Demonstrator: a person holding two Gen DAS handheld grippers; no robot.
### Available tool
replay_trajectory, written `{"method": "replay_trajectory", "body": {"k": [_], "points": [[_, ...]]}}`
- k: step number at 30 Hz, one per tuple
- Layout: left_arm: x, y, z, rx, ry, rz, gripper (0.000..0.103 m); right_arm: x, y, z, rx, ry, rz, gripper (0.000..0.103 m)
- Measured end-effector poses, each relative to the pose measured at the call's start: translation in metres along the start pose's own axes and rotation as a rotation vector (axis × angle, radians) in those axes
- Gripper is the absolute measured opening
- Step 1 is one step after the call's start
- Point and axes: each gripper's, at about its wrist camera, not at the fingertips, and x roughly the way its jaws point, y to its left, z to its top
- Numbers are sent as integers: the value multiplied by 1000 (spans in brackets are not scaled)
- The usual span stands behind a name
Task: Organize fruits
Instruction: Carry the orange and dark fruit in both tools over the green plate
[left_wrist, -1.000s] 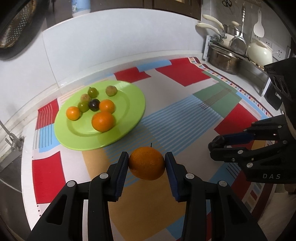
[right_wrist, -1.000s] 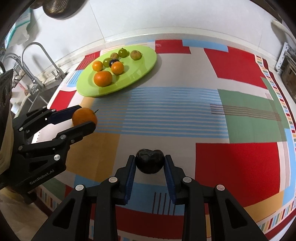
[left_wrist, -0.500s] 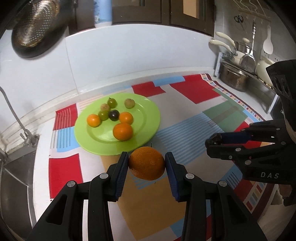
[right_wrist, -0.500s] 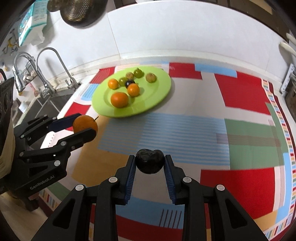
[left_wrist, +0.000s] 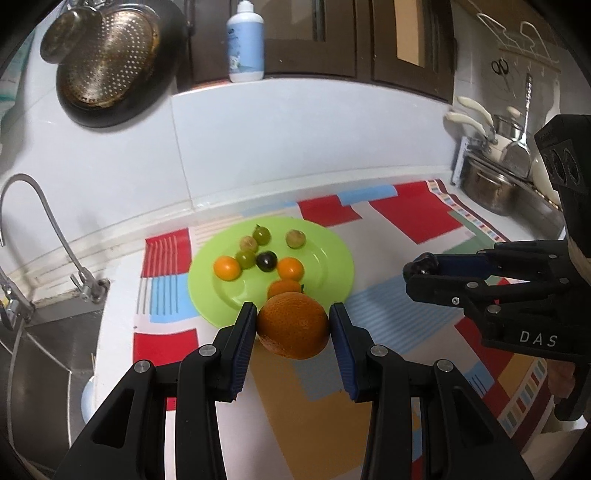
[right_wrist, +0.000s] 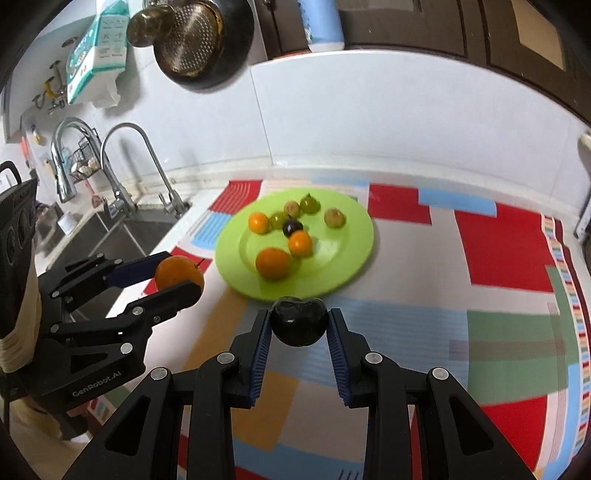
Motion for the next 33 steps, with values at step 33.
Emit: {"method": "replay_trajectory", "body": {"k": [33], "points": [[40, 44, 50, -41, -50, 68, 40, 47, 4, 79, -85, -93, 41, 32]]}}
